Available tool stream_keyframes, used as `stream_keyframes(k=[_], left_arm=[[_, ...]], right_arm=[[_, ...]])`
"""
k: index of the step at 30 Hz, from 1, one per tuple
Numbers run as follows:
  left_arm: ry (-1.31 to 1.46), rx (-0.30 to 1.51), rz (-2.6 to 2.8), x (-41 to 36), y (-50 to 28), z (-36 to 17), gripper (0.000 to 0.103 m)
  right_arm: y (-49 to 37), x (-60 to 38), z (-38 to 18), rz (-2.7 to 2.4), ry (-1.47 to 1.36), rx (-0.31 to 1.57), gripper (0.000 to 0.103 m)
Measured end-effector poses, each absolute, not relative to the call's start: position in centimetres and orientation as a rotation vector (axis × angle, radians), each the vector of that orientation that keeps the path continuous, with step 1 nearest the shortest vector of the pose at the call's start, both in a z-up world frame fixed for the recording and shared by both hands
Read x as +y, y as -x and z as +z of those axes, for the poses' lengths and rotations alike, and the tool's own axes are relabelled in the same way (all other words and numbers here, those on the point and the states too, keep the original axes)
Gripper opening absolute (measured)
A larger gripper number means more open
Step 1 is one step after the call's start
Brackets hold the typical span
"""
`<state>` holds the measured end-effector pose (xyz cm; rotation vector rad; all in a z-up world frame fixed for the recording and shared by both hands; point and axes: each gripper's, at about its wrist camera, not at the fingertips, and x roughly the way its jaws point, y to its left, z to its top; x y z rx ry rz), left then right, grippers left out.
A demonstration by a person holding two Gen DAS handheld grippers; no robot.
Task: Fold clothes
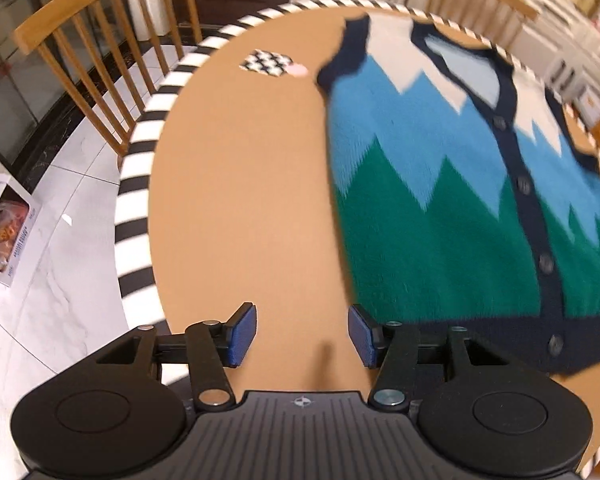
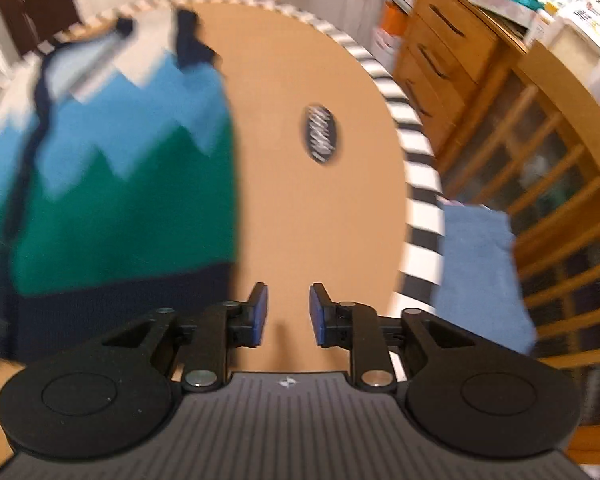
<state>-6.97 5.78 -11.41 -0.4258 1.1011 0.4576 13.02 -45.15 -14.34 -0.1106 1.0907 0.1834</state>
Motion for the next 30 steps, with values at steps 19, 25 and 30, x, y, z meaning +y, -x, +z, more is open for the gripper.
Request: stream_keyframes(k=[19,25,30], left_arm=[[0.271,1.277,0.001,-4.4,1.6,-14.9,0.021],[0.333,1.314,-0.218,-9.4,-1.3,-14.9,0.021],[0.357,1.314,-0.239,-9.3,-2.3,-13.6,0.022]], right_arm=[[-16.8,-41.6,-16.8,0.159,0.277,1.139,0.008],[-24.5,-42.2,-17.5,0.005,0.481,1.076,0.003],[-30.0,-42.7,-17.5,-0.059,0.445,1.066,0.003]])
